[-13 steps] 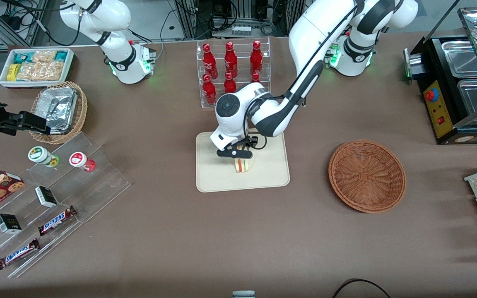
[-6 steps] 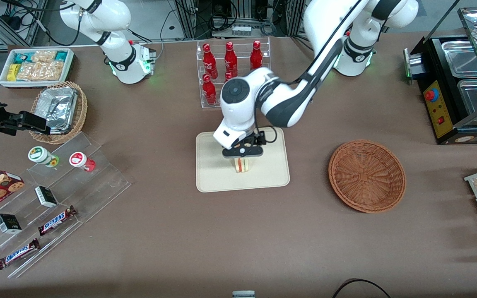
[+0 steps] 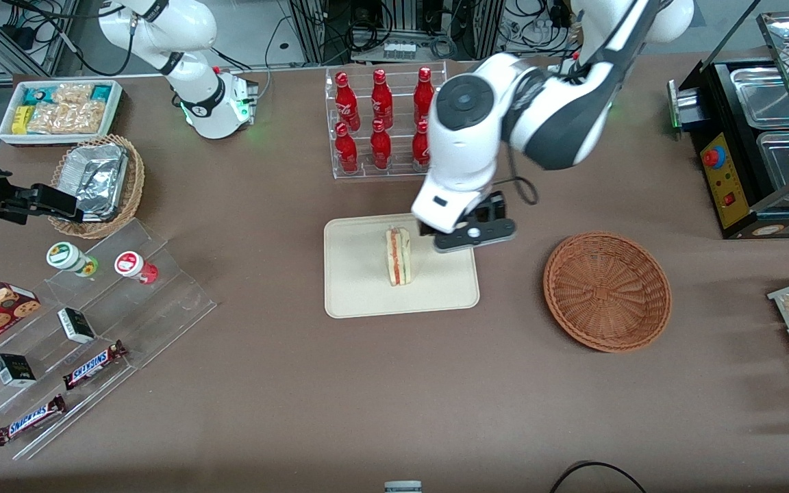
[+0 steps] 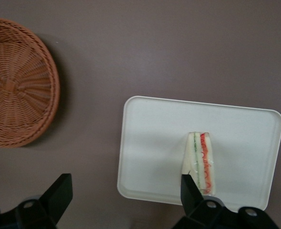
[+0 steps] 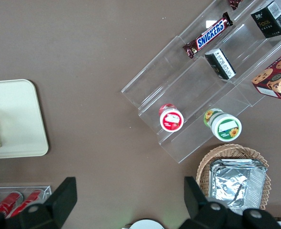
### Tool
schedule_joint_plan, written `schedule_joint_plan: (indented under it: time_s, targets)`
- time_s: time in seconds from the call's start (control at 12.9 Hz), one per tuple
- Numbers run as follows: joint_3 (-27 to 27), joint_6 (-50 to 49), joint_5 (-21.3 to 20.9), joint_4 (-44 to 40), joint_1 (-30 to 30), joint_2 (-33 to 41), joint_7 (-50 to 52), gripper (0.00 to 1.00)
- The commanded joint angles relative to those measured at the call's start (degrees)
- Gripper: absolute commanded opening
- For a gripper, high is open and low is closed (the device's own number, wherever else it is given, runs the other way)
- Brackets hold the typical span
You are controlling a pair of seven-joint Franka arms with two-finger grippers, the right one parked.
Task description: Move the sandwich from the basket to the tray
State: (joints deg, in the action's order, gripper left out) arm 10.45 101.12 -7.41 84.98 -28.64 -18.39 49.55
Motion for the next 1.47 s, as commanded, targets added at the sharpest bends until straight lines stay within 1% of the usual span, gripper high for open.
schedule_joint_plan:
  time_s: [0.0, 0.31, 0.47, 0.62, 0.78, 0.85, 0.93, 1.01, 1.09, 1.16, 1.4]
  targets:
    - [0.45, -4.42, 2.66, 1.59, 6.02, 4.14, -8.12, 1.00]
    - [0.45, -10.06, 3.28, 1.86, 15.52, 8.97, -20.95, 1.00]
    - [0.37, -10.51, 3.98, 2.73, 21.05, 10.73, -28.50, 1.00]
    - [0.37, -11.73, 4.50, 3.26, 25.11, 12.14, -35.10, 1.00]
    - [0.37, -13.31, 6.87, 3.87, 29.67, 14.42, -40.82, 1.00]
    - [0.37, -13.23, 7.75, 5.53, 31.78, 15.91, -43.55, 1.00]
    - [0.37, -12.97, 9.50, 7.03, 34.33, 17.32, -46.27, 1.00]
    - [0.28, -13.14, 10.30, 7.39, 35.66, 17.77, -48.56, 1.00]
    - [0.10, -13.49, 10.31, 7.48, 35.93, 18.03, -50.32, 1.00]
    - [-2.07, -13.84, 10.31, 7.48, 35.15, 18.47, -51.82, 1.00]
    - [-8.58, -14.73, 9.96, 7.83, 28.93, 19.88, -53.94, 1.00]
